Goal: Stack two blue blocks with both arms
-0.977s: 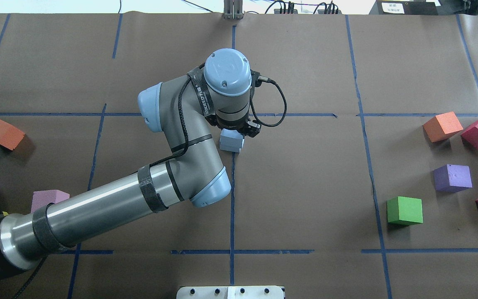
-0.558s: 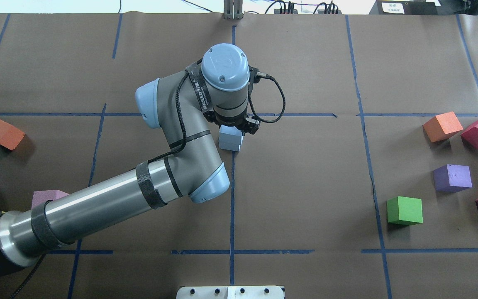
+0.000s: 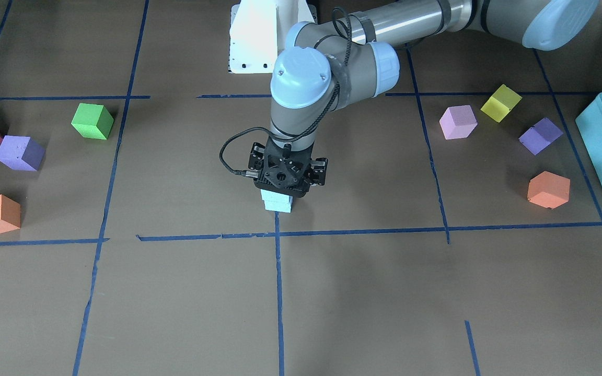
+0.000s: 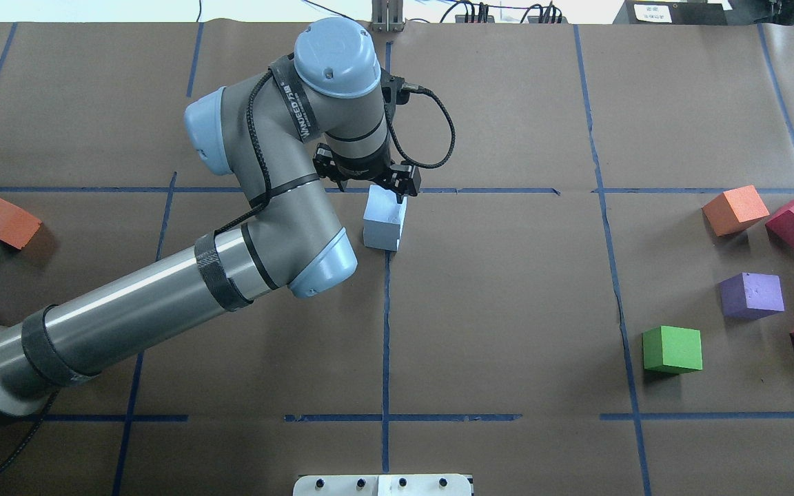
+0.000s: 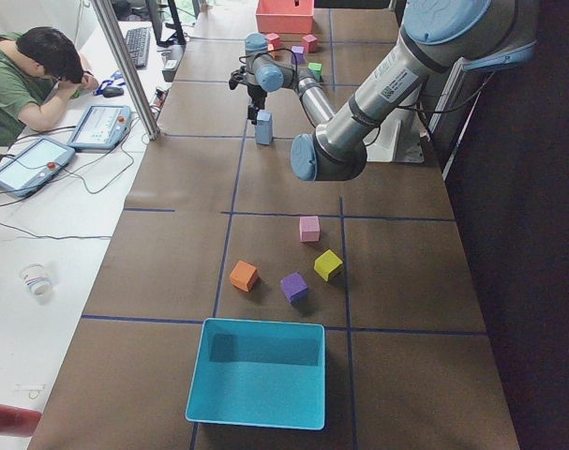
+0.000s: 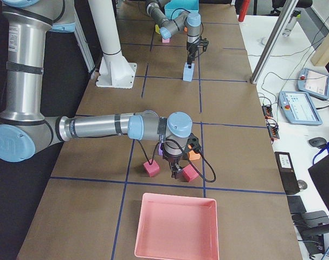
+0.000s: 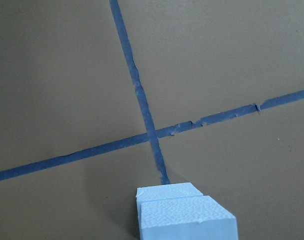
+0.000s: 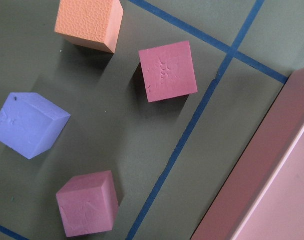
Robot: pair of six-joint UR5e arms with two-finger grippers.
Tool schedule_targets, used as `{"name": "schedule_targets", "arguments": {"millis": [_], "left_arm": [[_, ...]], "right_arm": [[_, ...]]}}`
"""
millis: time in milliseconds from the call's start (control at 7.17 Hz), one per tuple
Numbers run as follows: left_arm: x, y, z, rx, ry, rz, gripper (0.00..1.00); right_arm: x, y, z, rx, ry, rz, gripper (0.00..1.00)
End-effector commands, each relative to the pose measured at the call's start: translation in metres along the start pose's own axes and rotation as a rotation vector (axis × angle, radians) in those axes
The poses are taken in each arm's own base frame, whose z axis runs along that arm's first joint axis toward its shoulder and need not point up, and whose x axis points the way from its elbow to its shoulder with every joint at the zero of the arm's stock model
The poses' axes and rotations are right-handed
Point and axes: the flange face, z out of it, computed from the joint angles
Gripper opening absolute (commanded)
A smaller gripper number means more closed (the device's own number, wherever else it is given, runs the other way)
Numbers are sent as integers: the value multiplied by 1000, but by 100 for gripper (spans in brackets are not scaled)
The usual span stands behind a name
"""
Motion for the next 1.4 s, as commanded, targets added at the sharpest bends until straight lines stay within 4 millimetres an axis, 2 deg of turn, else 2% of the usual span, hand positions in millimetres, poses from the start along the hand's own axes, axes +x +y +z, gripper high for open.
{"name": "schedule_targets", "arguments": {"millis": [0, 140, 279, 419, 558, 698, 837, 977, 1116, 1256], "left_arm": [[-40, -12, -43, -42, 7, 15, 100], [-95, 15, -54, -47, 17, 37, 100], [-171, 52, -63, -31, -4, 99, 100], [-236, 75, -79, -16, -23, 161, 100], [-322, 109, -90, -36, -48, 179, 100], [-416, 124, -122, -40, -48, 236, 100], [-519, 152, -149, -44, -35, 245, 100], [-619, 187, -169, -37, -53, 202, 100], [-681, 236, -170, -42, -30, 82, 100], [-716, 283, -161, -72, -36, -19, 100]], "right_arm": [[0, -1, 0, 0, 1, -1, 100], [0, 0, 0, -1, 1, 0, 100], [0, 0, 0, -1, 1, 0, 100], [2, 1, 2, -5, -1, 6, 100], [5, 0, 5, -9, -3, 46, 100], [4, -3, 3, -4, 0, 136, 100], [4, -5, 2, -3, 2, 161, 100], [4, -5, 2, -4, 0, 162, 100], [5, -4, 4, -6, -1, 164, 100], [5, -4, 4, -6, -1, 164, 100]]}}
